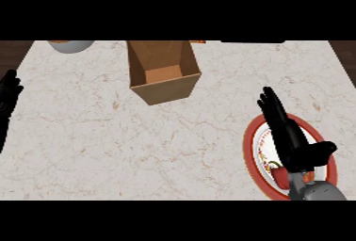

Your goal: Pick the sweet potato from the plate and place it in the cardboard box

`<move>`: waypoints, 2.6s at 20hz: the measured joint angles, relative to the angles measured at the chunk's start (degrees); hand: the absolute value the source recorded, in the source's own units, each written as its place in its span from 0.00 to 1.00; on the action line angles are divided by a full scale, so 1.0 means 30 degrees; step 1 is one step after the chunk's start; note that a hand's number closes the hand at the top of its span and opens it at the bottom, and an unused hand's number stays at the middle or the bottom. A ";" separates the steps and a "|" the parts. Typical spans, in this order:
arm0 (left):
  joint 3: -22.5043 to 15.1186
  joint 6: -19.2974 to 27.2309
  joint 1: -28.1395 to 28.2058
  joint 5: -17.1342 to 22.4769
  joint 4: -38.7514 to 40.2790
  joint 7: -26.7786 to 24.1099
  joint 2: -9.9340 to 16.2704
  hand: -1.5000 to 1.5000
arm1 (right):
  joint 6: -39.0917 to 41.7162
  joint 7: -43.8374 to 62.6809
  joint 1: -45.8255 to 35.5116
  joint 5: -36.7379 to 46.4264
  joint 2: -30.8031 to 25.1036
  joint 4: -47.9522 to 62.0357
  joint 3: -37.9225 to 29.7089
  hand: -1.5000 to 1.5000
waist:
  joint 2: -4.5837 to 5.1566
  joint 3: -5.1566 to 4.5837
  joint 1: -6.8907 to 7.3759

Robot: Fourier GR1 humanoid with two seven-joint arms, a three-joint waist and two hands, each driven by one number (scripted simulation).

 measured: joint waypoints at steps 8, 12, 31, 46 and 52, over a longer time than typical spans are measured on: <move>-0.1378 0.0444 0.0849 -0.0739 0.0415 0.0387 -0.1874 0.50 | 0.1981 -0.1778 -0.1019 0.0021 -0.3724 0.1423 -0.3944 1.00 | -0.0269 0.0175 -0.0194; -0.2368 0.0733 0.1428 -0.1130 0.0492 0.0453 -0.2998 0.50 | 0.0074 -0.2779 -0.0432 -0.0133 -0.2986 0.3224 -0.5945 0.00 | -0.0343 0.0304 -0.0175; -0.3038 0.1094 0.1373 -0.2246 0.0304 0.1267 -0.4462 0.50 | 0.8433 -0.1074 0.1315 0.4775 -1.2393 0.4335 -0.4106 0.00 | -0.0466 0.0303 0.0071; -0.2275 0.0335 0.2162 -0.3097 0.0111 0.0883 -0.5273 0.50 | 1.1285 0.6455 0.1556 0.7724 -1.0360 0.0048 -0.2355 0.00 | -0.0472 0.0346 -0.0020; -0.1885 -0.0146 0.2282 -0.3503 -0.0530 0.1330 -0.5621 0.50 | 1.1757 0.6905 0.2140 0.9542 -0.9127 0.0166 -0.2715 0.00 | -0.0474 0.0351 -0.0012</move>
